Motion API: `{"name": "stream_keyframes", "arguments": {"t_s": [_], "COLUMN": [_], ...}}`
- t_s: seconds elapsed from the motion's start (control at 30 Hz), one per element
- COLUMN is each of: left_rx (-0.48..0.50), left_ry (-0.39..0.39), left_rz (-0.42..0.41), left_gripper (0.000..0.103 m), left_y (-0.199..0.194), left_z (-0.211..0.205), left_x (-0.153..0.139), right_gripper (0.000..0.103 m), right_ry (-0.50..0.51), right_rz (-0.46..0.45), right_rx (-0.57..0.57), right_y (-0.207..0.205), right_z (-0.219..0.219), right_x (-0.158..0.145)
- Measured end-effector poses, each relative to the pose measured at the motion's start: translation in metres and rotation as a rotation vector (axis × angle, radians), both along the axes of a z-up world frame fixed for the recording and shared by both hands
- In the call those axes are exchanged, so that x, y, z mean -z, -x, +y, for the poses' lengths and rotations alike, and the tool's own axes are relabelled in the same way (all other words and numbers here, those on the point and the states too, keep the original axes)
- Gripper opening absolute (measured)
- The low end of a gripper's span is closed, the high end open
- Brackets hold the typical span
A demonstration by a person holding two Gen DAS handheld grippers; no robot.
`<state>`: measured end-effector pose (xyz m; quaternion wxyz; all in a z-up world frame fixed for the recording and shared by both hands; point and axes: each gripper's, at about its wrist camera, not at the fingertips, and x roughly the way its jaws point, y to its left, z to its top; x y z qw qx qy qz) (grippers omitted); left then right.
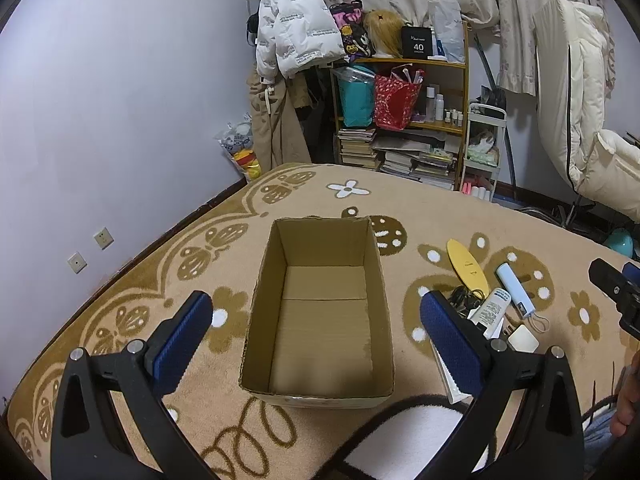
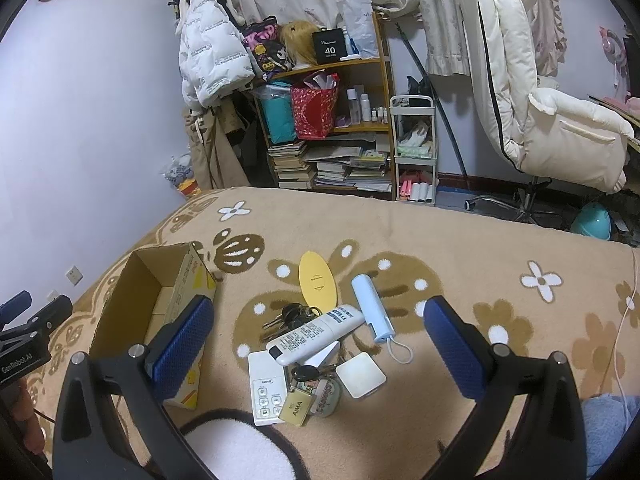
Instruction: Organize rigid objects
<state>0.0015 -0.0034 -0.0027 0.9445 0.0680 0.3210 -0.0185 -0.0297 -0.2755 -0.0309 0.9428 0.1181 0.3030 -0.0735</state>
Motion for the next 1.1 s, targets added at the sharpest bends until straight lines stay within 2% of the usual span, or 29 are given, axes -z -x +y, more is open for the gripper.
{"name": "stream_keyframes", "arguments": {"t_s": [1.1], "left_rx": [-0.005], "left_ry": [-0.002], "left_rz": [0.005], "left_gripper": [0.103], "left_y": [-0.0007], "left_z": [0.0036], "left_x": [0.0029], "right_gripper": [0.103], "right_ry": [-0.002], "right_rz": [0.001], "right_rx": [-0.002], "right_y": [0.0012], "right_z": [-0.0029], "right_x": [-0.0046]}}
